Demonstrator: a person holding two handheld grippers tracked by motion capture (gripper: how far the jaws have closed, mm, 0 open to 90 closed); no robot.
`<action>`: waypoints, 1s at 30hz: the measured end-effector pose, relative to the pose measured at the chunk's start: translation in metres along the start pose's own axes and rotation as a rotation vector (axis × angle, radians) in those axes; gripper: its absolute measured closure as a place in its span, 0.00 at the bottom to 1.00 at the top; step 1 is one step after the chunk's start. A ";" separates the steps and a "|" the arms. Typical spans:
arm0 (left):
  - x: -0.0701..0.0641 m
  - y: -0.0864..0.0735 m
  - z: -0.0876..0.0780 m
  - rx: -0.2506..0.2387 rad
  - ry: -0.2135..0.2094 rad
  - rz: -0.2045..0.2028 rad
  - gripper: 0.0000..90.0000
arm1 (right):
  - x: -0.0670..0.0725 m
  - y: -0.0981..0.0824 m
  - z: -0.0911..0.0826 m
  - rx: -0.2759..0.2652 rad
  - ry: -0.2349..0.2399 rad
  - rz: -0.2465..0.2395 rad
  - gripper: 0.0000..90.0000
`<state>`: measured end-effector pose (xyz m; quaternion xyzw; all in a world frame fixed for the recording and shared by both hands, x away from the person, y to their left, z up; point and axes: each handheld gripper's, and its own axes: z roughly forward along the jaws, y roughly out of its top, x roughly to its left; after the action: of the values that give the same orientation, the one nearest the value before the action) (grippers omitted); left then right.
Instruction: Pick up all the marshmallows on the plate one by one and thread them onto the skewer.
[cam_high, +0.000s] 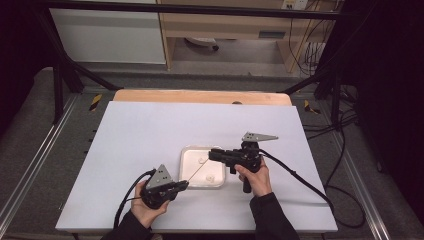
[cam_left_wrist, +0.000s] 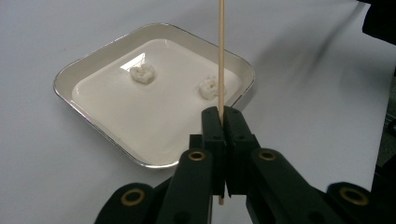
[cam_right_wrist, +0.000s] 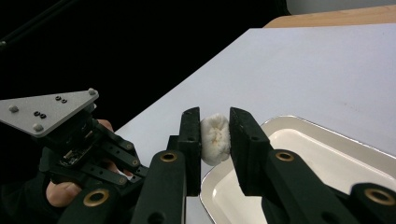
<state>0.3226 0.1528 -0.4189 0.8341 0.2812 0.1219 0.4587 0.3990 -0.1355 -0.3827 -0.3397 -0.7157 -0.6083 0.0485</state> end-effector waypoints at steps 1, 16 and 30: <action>0.000 0.000 0.000 0.000 0.001 0.000 0.99 | 0.000 -0.001 0.000 0.000 -0.001 0.000 0.85; -0.002 -0.001 0.001 -0.002 0.003 -0.008 0.99 | 0.004 -0.010 0.007 -0.013 0.003 0.008 0.86; -0.005 -0.001 0.004 0.005 0.005 -0.006 0.99 | 0.007 -0.016 0.010 -0.013 0.021 0.012 0.88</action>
<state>0.3201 0.1478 -0.4222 0.8341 0.2851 0.1220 0.4562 0.3890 -0.1239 -0.3953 -0.3379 -0.7090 -0.6163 0.0572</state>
